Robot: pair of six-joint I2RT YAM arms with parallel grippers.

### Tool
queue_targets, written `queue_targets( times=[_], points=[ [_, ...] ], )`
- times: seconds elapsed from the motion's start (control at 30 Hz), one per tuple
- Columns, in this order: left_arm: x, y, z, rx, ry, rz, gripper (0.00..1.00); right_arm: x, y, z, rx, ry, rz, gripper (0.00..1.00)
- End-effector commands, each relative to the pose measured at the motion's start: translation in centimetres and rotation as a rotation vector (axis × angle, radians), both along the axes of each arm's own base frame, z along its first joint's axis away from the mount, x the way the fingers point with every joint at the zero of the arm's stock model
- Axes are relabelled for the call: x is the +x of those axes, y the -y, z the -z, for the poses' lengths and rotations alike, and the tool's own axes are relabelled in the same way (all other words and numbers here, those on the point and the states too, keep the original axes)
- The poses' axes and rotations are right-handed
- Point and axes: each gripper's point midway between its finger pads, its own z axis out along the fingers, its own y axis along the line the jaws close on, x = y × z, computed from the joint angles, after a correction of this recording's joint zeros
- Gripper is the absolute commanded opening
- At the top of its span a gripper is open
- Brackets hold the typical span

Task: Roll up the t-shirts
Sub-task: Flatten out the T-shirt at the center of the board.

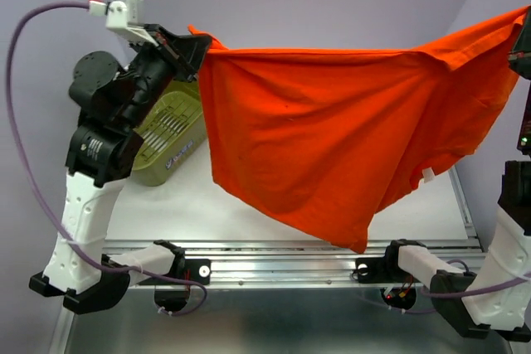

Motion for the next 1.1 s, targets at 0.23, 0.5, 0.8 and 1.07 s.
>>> queue_targets(
  times=[0.23, 0.5, 0.8, 1.07],
  points=[
    [9.4, 3.6, 17.2, 0.114, -0.391, -0.029, 0.0, 16.3, 2.5, 13.8, -0.011, -0.449, 0.056, 0.01],
    [14.8, 5.1, 19.9, 0.179, -0.45, -0.04, 0.0, 24.8, 3.3, 23.0, 0.007, -0.631, 0.047, 0.01],
    [16.2, 4.8, 11.1, 0.173, -0.287, -0.059, 0.0, 23.0, 3.5, 20.1, 0.001, -0.559, 0.075, 0.01],
    [11.3, 2.4, 2.9, 0.114, -0.111, -0.068, 0.0, 13.5, 3.9, 11.9, 0.005, -0.34, 0.152, 0.01]
  ],
)
